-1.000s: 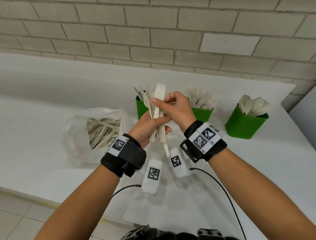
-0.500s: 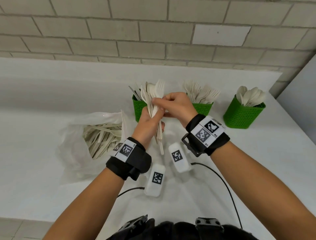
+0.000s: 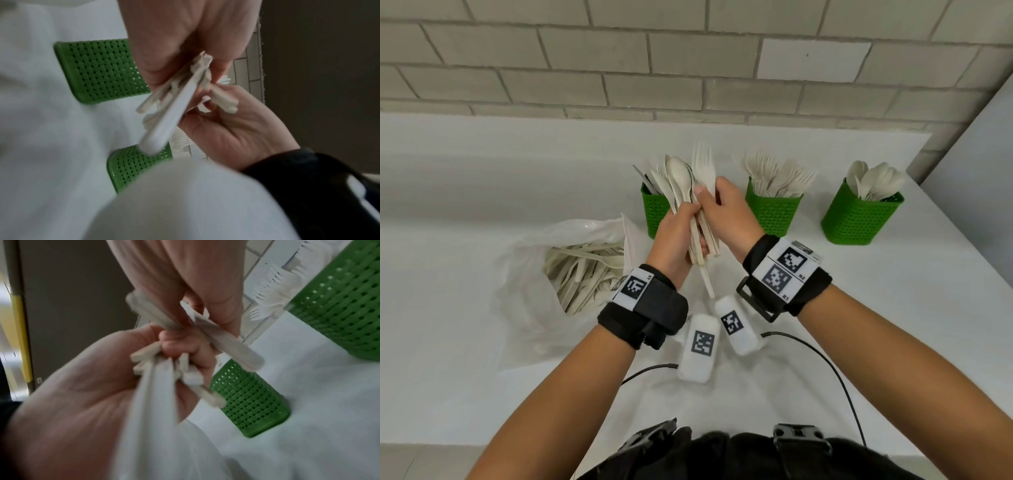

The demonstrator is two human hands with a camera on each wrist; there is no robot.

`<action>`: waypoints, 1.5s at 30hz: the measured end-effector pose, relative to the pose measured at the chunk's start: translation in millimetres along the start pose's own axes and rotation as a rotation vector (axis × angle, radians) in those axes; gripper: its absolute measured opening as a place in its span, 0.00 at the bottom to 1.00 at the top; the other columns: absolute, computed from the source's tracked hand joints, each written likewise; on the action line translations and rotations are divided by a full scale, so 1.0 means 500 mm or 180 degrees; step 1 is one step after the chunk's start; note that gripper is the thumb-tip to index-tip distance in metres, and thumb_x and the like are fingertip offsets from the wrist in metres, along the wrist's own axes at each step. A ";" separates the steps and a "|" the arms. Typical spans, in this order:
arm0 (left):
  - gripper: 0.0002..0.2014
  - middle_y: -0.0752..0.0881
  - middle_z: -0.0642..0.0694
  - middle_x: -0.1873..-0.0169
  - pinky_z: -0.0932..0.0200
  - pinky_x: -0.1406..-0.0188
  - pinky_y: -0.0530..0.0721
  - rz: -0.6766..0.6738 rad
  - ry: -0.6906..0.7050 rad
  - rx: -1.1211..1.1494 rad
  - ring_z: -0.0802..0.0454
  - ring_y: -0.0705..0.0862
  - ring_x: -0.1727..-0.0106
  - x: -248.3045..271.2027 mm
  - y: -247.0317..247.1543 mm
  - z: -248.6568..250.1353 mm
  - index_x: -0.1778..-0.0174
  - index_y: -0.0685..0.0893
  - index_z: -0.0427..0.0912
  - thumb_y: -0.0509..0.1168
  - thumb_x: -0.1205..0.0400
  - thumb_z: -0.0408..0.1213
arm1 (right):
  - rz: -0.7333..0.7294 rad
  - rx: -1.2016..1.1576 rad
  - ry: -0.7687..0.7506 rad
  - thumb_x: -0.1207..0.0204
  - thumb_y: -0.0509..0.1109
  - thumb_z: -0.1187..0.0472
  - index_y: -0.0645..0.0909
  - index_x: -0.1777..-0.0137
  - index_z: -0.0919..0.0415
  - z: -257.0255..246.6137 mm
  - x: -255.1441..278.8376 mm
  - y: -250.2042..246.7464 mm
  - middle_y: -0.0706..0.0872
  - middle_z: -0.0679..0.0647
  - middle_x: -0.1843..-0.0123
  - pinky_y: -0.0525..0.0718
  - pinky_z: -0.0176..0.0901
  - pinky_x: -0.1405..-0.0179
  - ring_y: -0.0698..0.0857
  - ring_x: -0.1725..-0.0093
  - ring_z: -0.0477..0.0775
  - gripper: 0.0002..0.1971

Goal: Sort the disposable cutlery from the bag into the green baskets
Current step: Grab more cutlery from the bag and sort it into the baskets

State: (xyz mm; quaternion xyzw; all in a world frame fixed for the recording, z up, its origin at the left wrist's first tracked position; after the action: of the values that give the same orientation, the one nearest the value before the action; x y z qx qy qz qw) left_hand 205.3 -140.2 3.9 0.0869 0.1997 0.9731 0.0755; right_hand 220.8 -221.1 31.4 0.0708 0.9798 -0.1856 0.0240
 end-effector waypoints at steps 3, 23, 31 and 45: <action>0.11 0.75 0.49 0.78 0.67 0.83 0.71 -0.0075 -0.0039 0.0114 0.58 0.73 0.80 0.003 0.006 0.000 0.55 0.80 0.40 0.54 0.14 0.38 | -0.0042 -0.0169 -0.0045 0.17 0.62 0.56 0.67 0.66 0.59 0.000 0.007 -0.007 0.74 0.57 0.69 0.74 0.51 0.68 0.75 0.70 0.54 0.15; 0.06 0.76 0.50 0.72 0.65 0.81 0.72 0.0066 -0.0166 -0.0075 0.55 0.75 0.78 -0.005 0.011 -0.019 0.57 0.75 0.44 0.57 0.15 0.36 | 0.0199 0.0808 0.0496 0.15 0.47 0.46 0.68 0.29 0.60 0.019 -0.149 -0.247 0.77 0.51 0.52 0.76 0.39 0.74 0.74 0.64 0.48 0.23; 0.05 0.77 0.51 0.73 0.66 0.81 0.72 0.0002 -0.0151 -0.0063 0.56 0.74 0.78 -0.009 0.030 -0.018 0.56 0.76 0.45 0.56 0.15 0.36 | 0.0411 0.1259 -0.0083 0.30 0.76 0.63 0.43 0.18 0.55 0.019 -0.166 -0.251 0.81 0.61 0.49 0.83 0.52 0.44 0.84 0.50 0.61 0.50; 0.07 0.78 0.51 0.74 0.63 0.77 0.80 -0.0276 -0.0319 0.0190 0.54 0.78 0.75 -0.005 0.048 -0.031 0.50 0.78 0.43 0.54 0.15 0.35 | -0.0267 0.2592 -0.0839 0.13 0.50 0.51 0.53 0.18 0.60 0.028 -0.155 -0.194 0.59 0.62 0.17 0.51 0.47 0.21 0.57 0.18 0.59 0.27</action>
State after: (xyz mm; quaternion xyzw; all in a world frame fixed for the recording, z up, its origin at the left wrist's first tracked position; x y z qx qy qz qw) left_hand 201.8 -168.4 -0.6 0.1289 0.2282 0.9569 0.1249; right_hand 283.4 -325.5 59.3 0.0103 0.8172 -0.5654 0.1115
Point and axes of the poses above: each hand's wrist, its own x-axis away from the middle knuckle, its own y-axis out of the palm, z = x × y, the point moved 7 cm from there along -x, towards the middle knuckle
